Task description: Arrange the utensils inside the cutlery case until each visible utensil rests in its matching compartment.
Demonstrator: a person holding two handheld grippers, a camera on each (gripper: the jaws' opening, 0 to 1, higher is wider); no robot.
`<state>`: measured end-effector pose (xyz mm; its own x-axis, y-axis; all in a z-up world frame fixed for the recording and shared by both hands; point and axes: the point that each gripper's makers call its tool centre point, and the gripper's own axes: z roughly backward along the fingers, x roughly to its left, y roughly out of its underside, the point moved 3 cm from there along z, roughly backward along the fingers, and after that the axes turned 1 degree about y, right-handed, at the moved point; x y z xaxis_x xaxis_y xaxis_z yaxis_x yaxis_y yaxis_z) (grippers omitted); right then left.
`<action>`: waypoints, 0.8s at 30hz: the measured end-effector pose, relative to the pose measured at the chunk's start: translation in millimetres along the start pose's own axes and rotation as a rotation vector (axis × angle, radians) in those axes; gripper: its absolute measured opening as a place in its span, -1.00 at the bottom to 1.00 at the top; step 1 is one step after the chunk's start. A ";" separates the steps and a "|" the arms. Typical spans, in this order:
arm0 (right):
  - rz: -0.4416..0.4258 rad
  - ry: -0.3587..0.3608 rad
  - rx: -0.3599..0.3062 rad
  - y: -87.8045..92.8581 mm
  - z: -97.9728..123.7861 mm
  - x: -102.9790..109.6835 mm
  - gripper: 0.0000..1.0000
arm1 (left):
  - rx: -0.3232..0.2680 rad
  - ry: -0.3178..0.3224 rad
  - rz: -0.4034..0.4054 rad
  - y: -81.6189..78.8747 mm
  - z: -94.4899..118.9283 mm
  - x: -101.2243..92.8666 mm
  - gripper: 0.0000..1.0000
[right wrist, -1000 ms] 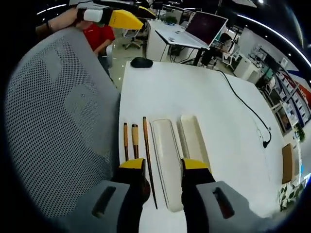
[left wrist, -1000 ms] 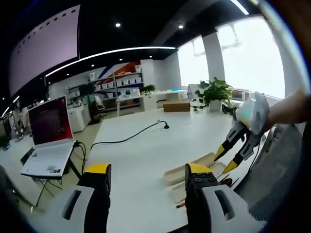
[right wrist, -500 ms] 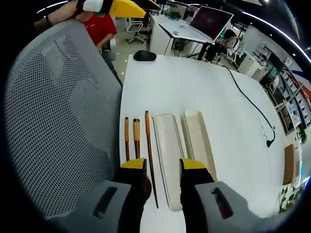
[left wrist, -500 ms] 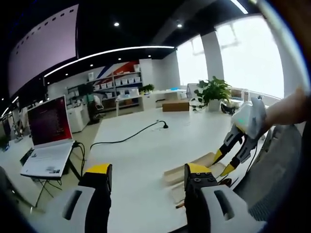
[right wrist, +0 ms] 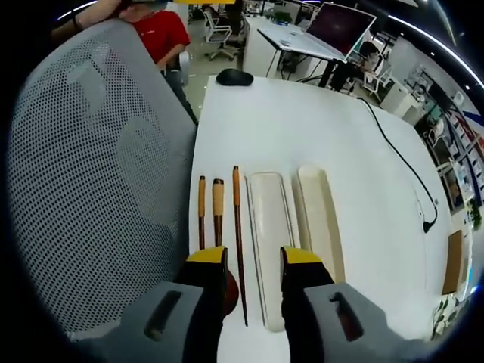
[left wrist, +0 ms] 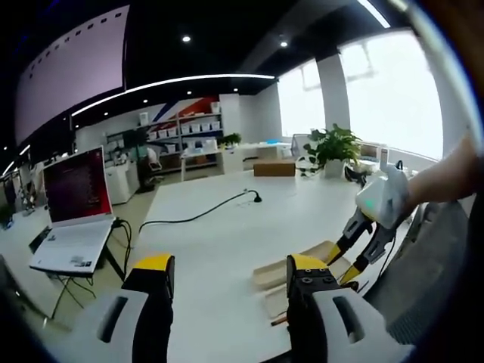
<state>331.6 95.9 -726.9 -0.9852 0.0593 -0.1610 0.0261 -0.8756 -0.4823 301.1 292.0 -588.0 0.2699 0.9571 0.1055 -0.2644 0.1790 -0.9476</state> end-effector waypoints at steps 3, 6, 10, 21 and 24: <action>0.011 -0.015 0.007 0.8 -3.0 2.0 -0.50 | 0.003 0.002 -0.002 0.5 0.0 -0.4 0.23; 0.035 -0.046 0.035 6.7 -6.5 8.2 -0.50 | 0.002 0.003 -0.002 0.4 0.1 -0.3 0.23; 0.023 -0.050 0.048 11.0 -9.6 7.4 -0.58 | 0.002 0.006 -0.003 0.6 -0.2 -0.9 0.22; 0.024 -0.084 0.075 16.6 -16.9 11.9 -0.65 | 0.009 0.004 -0.006 1.8 -0.4 -0.9 0.21; 0.027 -0.090 0.082 18.0 -19.3 12.2 -0.66 | 0.012 0.007 -0.012 2.4 -0.7 -1.6 0.21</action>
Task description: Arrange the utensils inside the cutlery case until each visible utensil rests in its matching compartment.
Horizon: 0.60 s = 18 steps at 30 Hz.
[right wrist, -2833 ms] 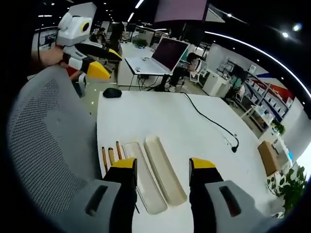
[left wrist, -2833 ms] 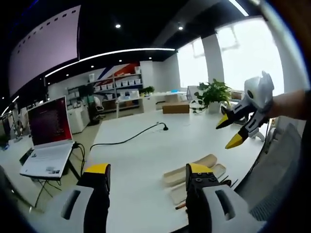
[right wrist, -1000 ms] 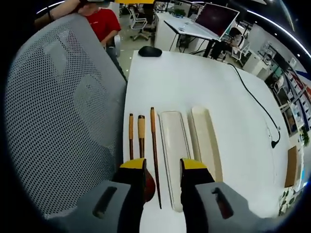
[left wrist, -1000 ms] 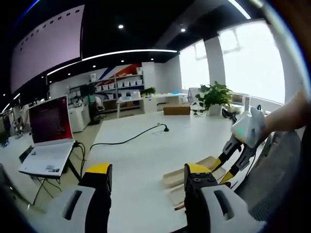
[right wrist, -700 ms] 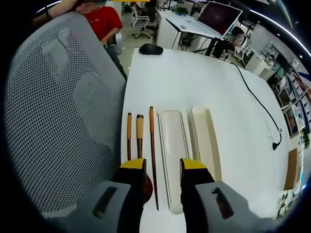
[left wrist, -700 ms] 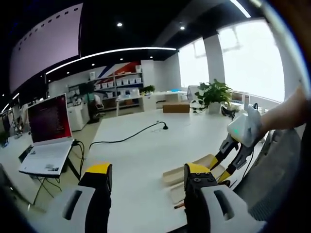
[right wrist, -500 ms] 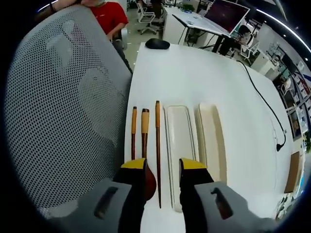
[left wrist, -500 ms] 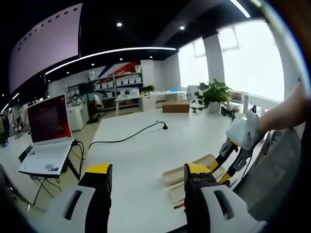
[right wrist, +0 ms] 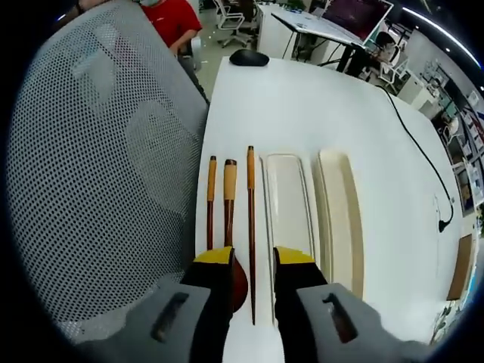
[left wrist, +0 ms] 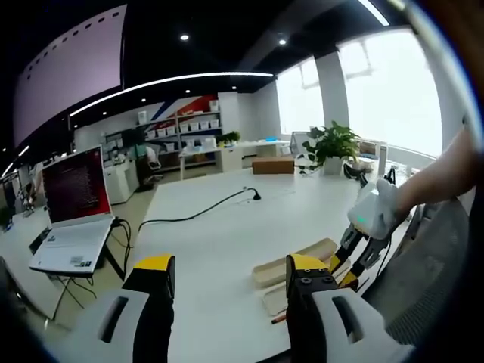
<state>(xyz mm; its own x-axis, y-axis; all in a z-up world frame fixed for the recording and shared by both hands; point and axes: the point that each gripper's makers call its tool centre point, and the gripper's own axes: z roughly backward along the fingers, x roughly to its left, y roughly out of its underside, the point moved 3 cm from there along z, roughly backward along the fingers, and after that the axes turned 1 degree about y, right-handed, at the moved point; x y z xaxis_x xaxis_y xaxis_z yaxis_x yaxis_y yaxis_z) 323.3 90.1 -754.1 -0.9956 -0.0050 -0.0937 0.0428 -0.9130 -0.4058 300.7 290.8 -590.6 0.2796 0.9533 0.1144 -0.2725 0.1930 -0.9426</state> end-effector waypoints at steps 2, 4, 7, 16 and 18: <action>0.003 -0.006 0.004 0.7 -1.8 -0.2 -0.68 | 0.002 0.000 0.000 0.4 -0.3 0.0 0.21; 0.004 -0.015 0.009 2.0 -4.9 -0.8 -0.70 | 0.000 -0.001 0.000 0.1 -0.3 0.2 0.21; 0.018 -0.026 0.031 5.4 -9.4 -1.0 -0.76 | 0.003 -0.002 0.000 0.4 -0.4 0.4 0.21; 0.036 -0.052 0.051 6.8 -19.9 1.5 -0.80 | 0.006 -0.006 -0.002 0.8 -0.9 0.9 0.21; 0.037 -0.057 0.052 7.1 -21.6 2.1 -0.80 | 0.008 -0.006 -0.003 1.0 -0.9 0.8 0.21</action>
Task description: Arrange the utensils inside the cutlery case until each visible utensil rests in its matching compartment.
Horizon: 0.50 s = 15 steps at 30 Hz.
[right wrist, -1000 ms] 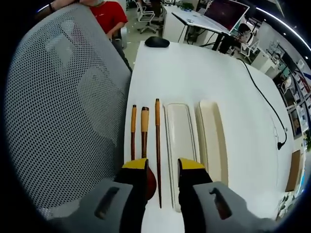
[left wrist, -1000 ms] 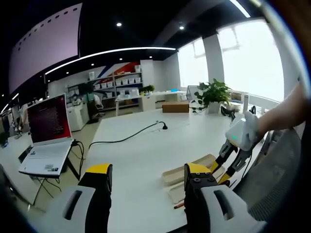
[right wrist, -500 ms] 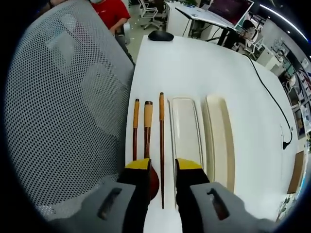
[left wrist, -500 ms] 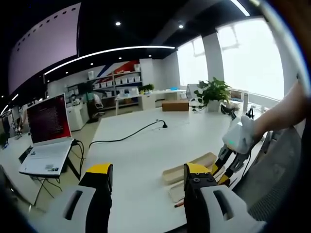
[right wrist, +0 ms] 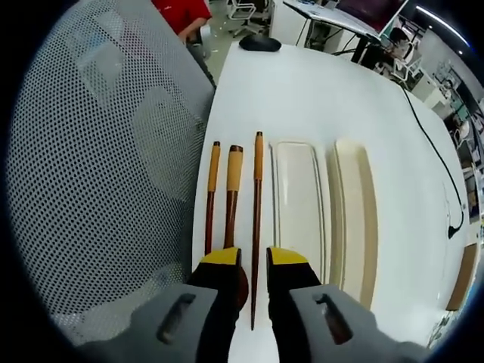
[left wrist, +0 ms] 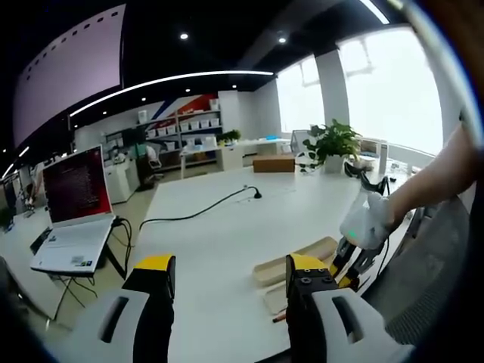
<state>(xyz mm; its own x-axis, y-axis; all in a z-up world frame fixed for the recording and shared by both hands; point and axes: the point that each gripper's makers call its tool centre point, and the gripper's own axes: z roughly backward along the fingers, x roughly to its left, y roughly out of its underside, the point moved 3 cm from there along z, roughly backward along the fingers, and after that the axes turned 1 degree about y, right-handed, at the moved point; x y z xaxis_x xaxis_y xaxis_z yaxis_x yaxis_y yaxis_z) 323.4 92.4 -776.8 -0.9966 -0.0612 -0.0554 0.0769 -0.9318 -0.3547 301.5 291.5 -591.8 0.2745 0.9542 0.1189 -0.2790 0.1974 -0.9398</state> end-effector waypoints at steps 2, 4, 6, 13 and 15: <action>0.004 -0.008 0.004 0.2 -2.5 0.8 -0.81 | 0.001 0.000 0.000 0.1 0.0 0.2 0.21; 0.018 -0.018 0.017 0.4 -5.0 1.4 -0.82 | 0.003 0.000 0.001 0.3 -0.2 0.1 0.21; 0.022 -0.017 0.020 -0.8 -6.9 -0.8 -0.83 | 0.004 0.000 -0.002 0.4 -0.4 0.2 0.20; 0.046 -0.028 0.025 -4.7 -14.5 -3.2 -0.86 | 0.010 -0.002 -0.004 0.8 -0.4 0.5 0.20; 0.045 -0.032 0.025 -5.6 -16.1 -2.5 -0.85 | 0.007 -0.004 -0.006 0.4 0.0 0.9 0.20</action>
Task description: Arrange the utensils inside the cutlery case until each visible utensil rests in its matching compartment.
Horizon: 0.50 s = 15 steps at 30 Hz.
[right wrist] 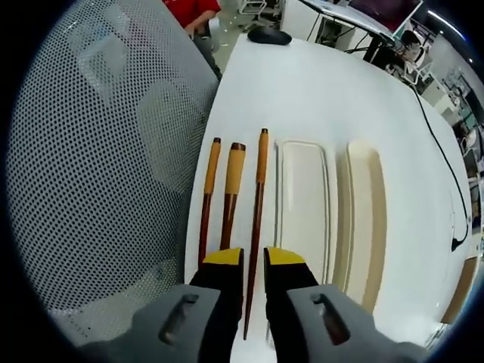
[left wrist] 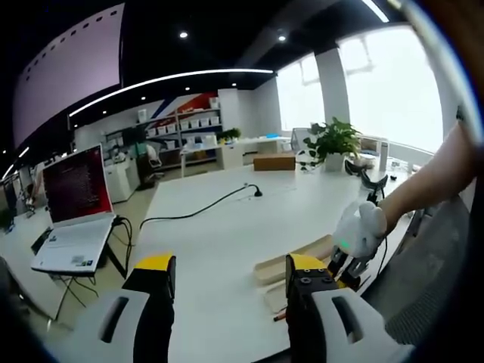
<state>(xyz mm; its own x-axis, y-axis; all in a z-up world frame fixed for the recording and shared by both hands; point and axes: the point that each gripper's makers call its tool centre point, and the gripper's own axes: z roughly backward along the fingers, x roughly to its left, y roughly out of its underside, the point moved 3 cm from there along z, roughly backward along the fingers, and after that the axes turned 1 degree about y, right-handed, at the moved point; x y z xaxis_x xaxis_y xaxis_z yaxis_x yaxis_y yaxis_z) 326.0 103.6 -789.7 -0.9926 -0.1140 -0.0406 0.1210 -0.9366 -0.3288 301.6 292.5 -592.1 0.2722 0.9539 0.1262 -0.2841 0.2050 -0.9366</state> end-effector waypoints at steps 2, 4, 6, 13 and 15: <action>-0.001 -0.003 -0.001 0.1 -1.5 0.2 -0.86 | 0.002 0.000 0.003 0.3 0.0 0.1 0.20; -0.002 -0.007 0.001 0.3 -3.0 1.0 -0.87 | 0.005 -0.001 -0.001 0.7 -0.1 0.2 0.20; 0.001 -0.006 0.004 1.3 -4.7 0.4 -0.87 | 0.006 -0.002 -0.001 0.8 -0.1 0.4 0.19; -0.003 -0.010 0.008 0.3 -11.0 -1.2 -0.87 | 0.012 -0.004 -0.002 1.6 0.2 0.6 0.19; 0.000 -0.008 0.012 0.0 -12.6 -1.6 -0.87 | 0.012 -0.005 -0.002 1.6 0.3 0.7 0.19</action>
<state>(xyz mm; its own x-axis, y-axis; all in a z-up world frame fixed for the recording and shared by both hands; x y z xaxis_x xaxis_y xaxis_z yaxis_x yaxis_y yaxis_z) 327.5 107.9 -801.6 -0.9926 -0.1169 -0.0335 0.1215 -0.9405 -0.3175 301.1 293.5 -593.4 0.2678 0.9547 0.1295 -0.2947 0.2092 -0.9324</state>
